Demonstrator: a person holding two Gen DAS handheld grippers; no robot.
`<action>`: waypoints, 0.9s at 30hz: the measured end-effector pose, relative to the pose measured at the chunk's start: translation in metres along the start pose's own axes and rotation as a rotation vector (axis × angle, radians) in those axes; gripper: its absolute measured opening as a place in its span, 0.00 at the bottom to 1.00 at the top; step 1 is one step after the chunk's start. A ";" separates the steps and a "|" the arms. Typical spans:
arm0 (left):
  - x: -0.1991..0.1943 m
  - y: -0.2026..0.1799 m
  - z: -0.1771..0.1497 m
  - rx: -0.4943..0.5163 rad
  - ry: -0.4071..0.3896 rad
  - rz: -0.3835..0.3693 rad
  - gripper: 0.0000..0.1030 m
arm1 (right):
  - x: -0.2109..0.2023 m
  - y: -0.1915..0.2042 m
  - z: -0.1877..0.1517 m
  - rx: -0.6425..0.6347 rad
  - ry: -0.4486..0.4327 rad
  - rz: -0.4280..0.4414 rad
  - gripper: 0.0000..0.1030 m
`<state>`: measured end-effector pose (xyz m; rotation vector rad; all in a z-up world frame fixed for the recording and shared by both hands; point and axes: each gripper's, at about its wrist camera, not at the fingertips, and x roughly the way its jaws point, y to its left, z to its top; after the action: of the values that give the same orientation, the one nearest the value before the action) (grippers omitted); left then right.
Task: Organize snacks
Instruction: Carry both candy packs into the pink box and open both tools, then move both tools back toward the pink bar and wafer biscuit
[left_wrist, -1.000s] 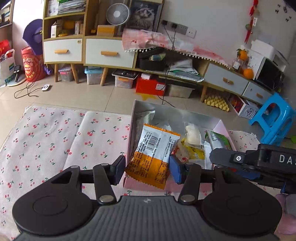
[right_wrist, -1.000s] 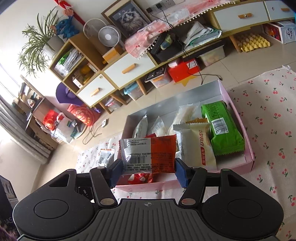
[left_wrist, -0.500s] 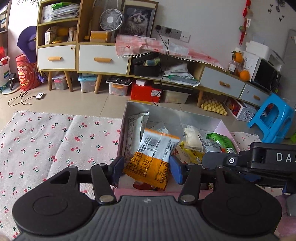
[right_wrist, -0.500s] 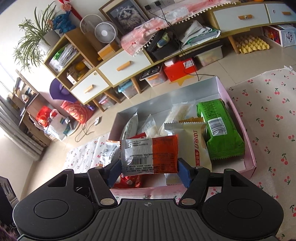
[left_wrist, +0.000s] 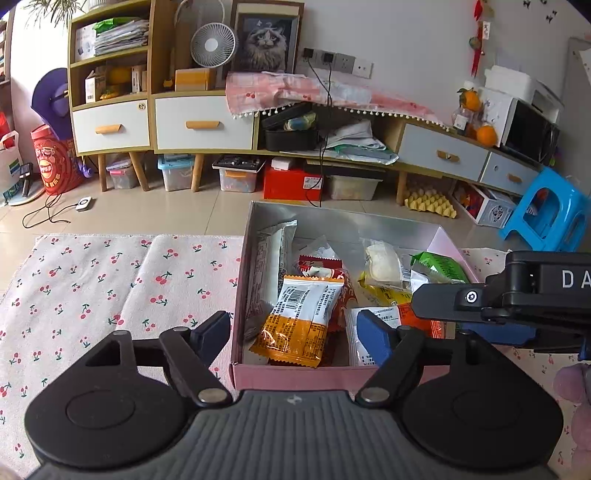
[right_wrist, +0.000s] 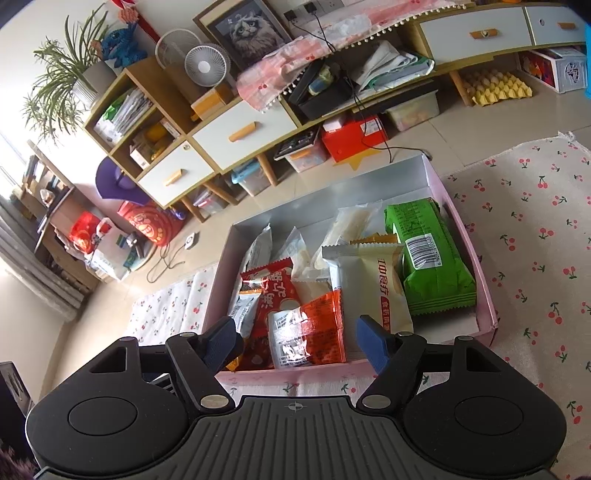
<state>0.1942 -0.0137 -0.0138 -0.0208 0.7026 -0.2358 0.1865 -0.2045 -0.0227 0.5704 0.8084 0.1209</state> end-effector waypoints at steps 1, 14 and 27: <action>-0.002 -0.001 0.000 0.007 0.001 0.003 0.75 | -0.002 0.001 0.000 -0.003 0.001 -0.003 0.73; -0.038 -0.011 -0.008 0.074 0.099 0.048 0.90 | -0.047 0.007 -0.014 -0.047 0.039 -0.100 0.78; -0.067 -0.004 -0.034 -0.006 0.211 0.024 0.99 | -0.080 -0.003 -0.045 -0.109 0.089 -0.174 0.87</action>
<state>0.1219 -0.0005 0.0031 0.0066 0.9131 -0.2147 0.0991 -0.2130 0.0029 0.3924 0.9290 0.0307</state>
